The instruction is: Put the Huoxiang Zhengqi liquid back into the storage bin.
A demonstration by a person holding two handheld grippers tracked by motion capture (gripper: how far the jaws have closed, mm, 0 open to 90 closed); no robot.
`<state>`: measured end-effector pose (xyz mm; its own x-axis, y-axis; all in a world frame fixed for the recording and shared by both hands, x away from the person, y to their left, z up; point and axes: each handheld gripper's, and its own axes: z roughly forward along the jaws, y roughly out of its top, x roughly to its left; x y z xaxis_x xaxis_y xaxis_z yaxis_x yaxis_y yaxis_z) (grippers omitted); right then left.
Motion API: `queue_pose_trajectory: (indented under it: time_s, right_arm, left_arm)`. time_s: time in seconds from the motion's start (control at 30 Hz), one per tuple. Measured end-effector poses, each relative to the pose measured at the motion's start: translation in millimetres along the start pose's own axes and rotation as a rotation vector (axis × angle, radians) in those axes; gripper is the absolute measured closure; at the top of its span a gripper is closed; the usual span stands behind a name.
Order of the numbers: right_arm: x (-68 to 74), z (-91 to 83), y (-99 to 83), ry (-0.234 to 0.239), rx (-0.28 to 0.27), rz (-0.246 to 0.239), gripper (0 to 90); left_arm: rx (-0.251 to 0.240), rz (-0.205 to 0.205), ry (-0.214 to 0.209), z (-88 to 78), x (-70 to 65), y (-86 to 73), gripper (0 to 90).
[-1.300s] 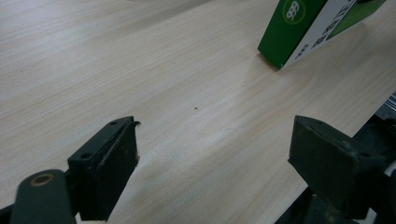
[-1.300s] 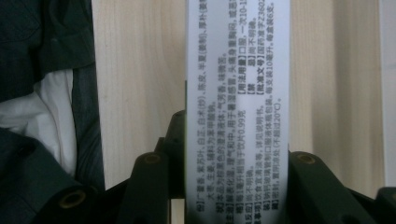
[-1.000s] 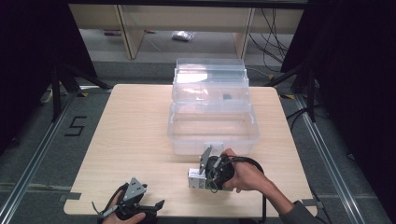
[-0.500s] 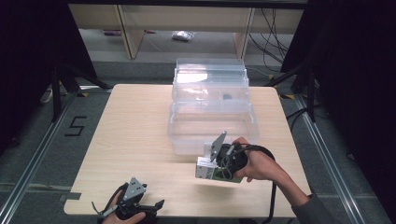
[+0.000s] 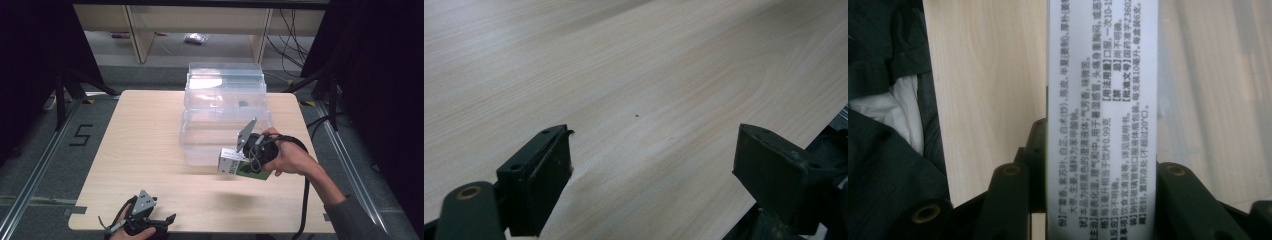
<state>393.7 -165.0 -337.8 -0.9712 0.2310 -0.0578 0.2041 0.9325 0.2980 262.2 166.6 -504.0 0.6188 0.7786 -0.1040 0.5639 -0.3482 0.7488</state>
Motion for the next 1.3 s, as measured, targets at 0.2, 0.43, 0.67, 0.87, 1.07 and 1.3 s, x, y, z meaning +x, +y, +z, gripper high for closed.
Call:
queue_pose_trajectory:
  time_s: [0.2, 0.43, 0.67, 0.87, 1.07, 1.3]
  right_arm:
    - [-12.5, -5.4, 4.2, 0.010, 0.004, -0.016, 65.2]
    - [-24.0, -14.4, 10.6, -0.002, 0.009, 0.004, 65.2]
    - [-39.1, -20.9, 15.3, -0.022, 0.011, 0.012, 65.2]
    - [-55.3, -21.9, 18.5, -0.023, 0.006, -0.008, 65.3]
    - [-67.6, -23.1, 18.8, -0.039, 0.013, 0.022, 65.3]
    - [-86.0, -12.5, 21.2, -0.034, 0.010, 0.010, 65.3]
  left_arm:
    - [0.000, 0.004, 0.002, -0.1, 0.7, 0.0, 14.9]
    - [-0.002, 0.001, -0.001, -0.5, -0.2, 0.1, 14.9]
    - [-0.016, -0.016, -0.015, -0.5, -2.1, 0.2, 14.9]
    - [-0.016, -0.012, -0.018, -0.3, -2.0, -0.2, 14.9]
    - [-0.019, -0.019, -0.019, 0.2, -2.2, -0.4, 14.9]
    - [-0.020, -0.019, -0.025, -0.1, -2.1, -0.7, 14.9]
